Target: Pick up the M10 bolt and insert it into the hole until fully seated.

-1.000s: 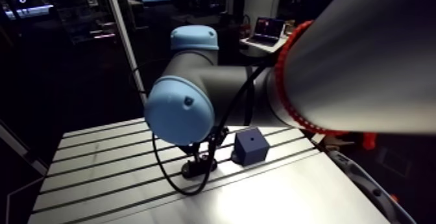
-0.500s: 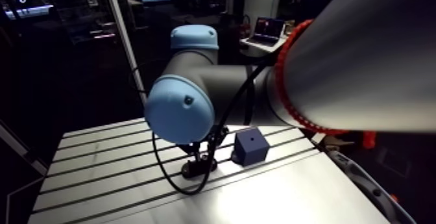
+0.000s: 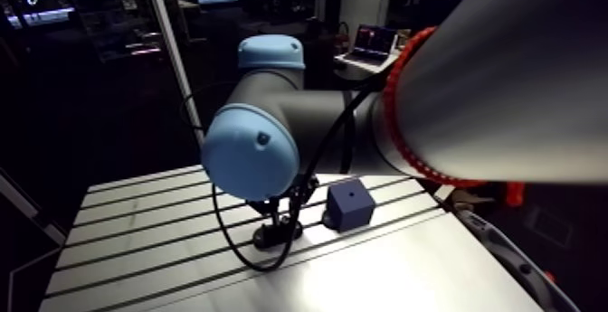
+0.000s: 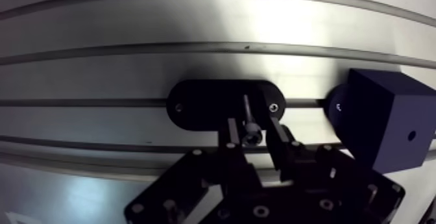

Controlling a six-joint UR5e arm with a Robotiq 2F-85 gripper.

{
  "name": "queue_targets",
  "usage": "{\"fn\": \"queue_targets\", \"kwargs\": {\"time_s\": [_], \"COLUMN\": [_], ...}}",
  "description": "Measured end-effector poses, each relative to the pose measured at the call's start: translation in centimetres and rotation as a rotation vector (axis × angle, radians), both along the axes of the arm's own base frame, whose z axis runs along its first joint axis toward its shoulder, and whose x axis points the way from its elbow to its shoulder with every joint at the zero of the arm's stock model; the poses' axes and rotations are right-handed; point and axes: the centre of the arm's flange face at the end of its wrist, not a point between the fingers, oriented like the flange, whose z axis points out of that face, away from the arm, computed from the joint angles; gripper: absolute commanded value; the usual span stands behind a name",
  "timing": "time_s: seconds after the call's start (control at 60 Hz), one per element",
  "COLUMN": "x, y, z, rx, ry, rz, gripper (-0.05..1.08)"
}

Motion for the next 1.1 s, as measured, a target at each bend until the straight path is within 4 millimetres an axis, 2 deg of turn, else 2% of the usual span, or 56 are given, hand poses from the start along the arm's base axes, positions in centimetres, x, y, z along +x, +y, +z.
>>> {"fn": "queue_targets", "kwargs": {"time_s": [0.467, 1.1], "x": [0.21, 0.25], "y": [-0.06, -0.04], "z": [-0.03, -0.11], "rx": [-0.002, 0.0], "ry": [-0.012, -0.014], "rz": [0.0, 0.0], "gripper": [0.64, 0.74]}}
